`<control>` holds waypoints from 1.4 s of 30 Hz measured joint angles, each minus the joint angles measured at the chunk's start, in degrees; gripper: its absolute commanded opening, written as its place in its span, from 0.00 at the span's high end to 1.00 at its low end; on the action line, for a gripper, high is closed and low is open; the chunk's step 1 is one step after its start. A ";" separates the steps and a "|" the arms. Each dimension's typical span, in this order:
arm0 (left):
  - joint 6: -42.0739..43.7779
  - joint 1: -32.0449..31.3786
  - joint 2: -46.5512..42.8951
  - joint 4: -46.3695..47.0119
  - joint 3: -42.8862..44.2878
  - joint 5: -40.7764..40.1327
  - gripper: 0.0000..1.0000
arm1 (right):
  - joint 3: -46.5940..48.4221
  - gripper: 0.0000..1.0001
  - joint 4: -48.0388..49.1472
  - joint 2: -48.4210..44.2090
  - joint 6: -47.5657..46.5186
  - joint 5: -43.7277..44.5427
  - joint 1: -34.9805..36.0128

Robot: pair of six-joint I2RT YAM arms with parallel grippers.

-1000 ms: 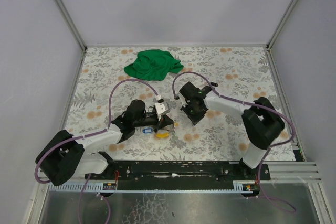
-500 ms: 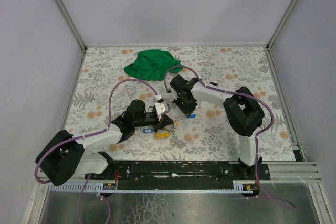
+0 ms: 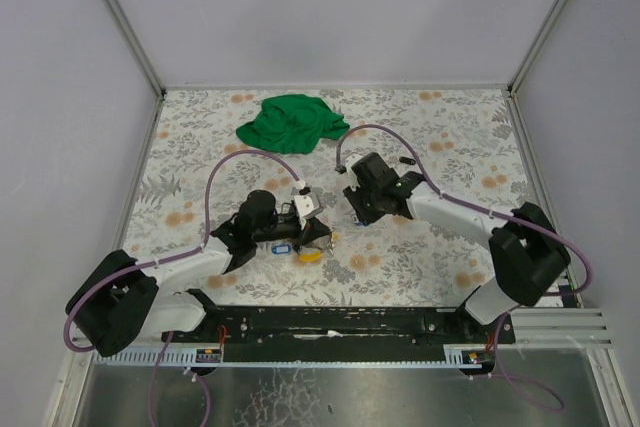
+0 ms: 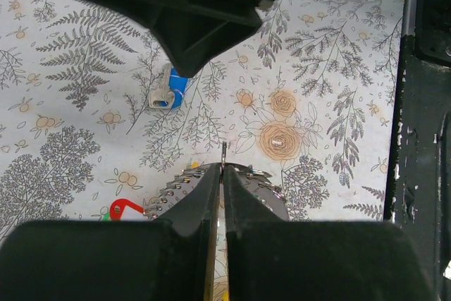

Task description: Put the keys on the keyring

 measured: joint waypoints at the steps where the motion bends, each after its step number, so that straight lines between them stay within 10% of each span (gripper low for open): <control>1: -0.07 0.00 -0.15 0.07 -0.07 -0.11 1.00 | -2.40 0.64 2.25 -2.14 0.44 0.00 0.00; 12: -0.59 0.00 -0.61 0.28 -0.35 -0.85 1.00 | -22.56 0.62 24.92 -11.69 11.02 1.22 -0.04; 42: -0.70 0.00 -0.61 0.28 -0.35 -0.94 1.00 | -21.66 0.78 33.59 -2.08 16.74 -2.89 -2.84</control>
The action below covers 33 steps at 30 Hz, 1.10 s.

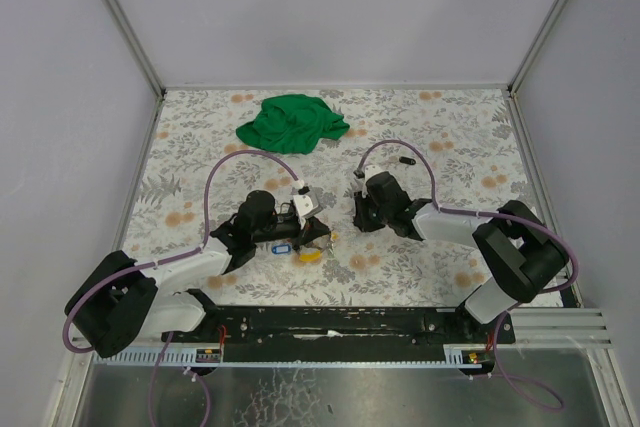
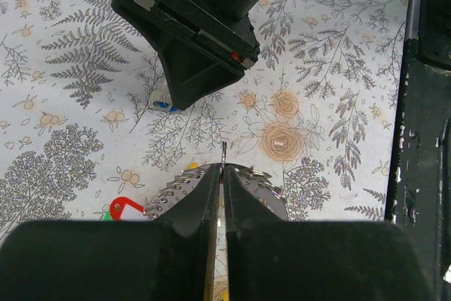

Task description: Put the keys on the keyring

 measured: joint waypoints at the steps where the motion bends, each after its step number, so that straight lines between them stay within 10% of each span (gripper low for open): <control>1: 0.00 0.00 0.00 0.00 -0.02 0.02 1.00 | 0.02 0.78 -0.02 0.00 -0.13 -0.44 0.00; 33: -0.07 0.00 0.00 0.00 0.00 0.04 1.00 | 5.60 0.80 -5.31 3.13 0.15 2.49 1.66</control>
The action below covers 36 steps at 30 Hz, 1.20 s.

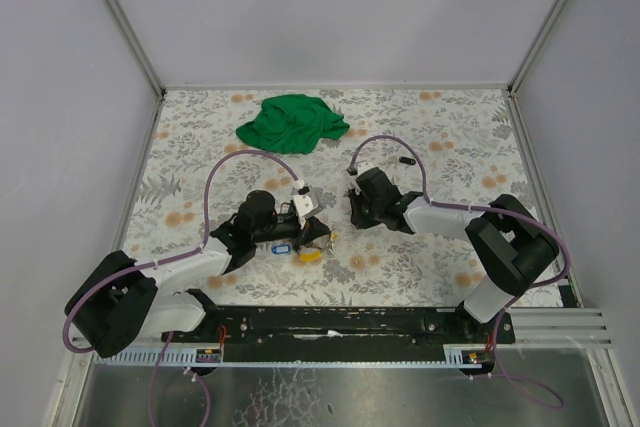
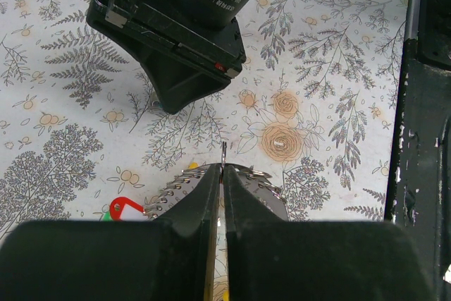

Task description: Put the keys on the keyring

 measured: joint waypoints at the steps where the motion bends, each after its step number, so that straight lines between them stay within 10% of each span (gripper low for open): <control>1: 0.00 0.00 0.00 0.00 0.00 0.00 1.00 | 0.04 0.80 -0.22 0.09 0.02 0.20 0.15; 19: -0.09 0.00 0.00 0.00 0.00 0.00 1.00 | 1.01 1.00 -3.04 -0.24 -0.44 0.66 0.98; 36: -0.02 0.00 -0.94 -0.02 -0.02 0.04 1.00 | -3.02 1.00 -3.04 -19.23 -26.18 -7.32 1.14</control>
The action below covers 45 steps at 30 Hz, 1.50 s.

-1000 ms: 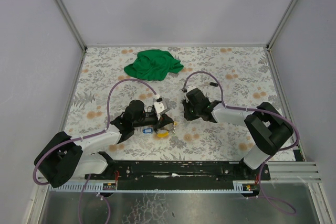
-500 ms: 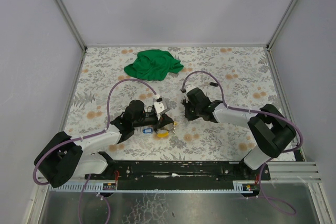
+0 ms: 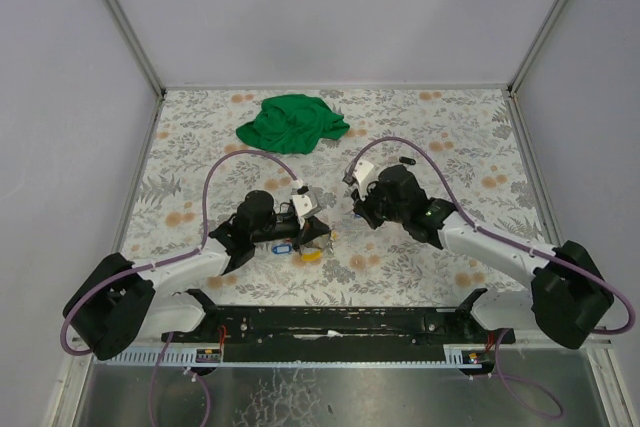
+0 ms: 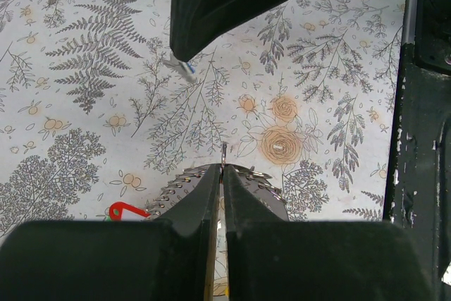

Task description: Put the keys on the keyring

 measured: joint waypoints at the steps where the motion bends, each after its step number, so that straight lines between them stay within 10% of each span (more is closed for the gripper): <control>1: 0.00 0.00 0.00 0.02 0.00 0.02 1.00 | -0.33 1.00 0.04 -1.05 -1.81 -1.16 0.00; 24: 0.42 0.00 -0.02 0.57 -0.63 5.35 1.00 | -0.83 1.00 -3.39 -7.23 -24.13 -28.59 0.17; 45: 0.42 0.00 0.44 1.09 -0.63 7.69 1.00 | -3.58 1.00 -1.73 -7.28 -25.51 -26.38 3.41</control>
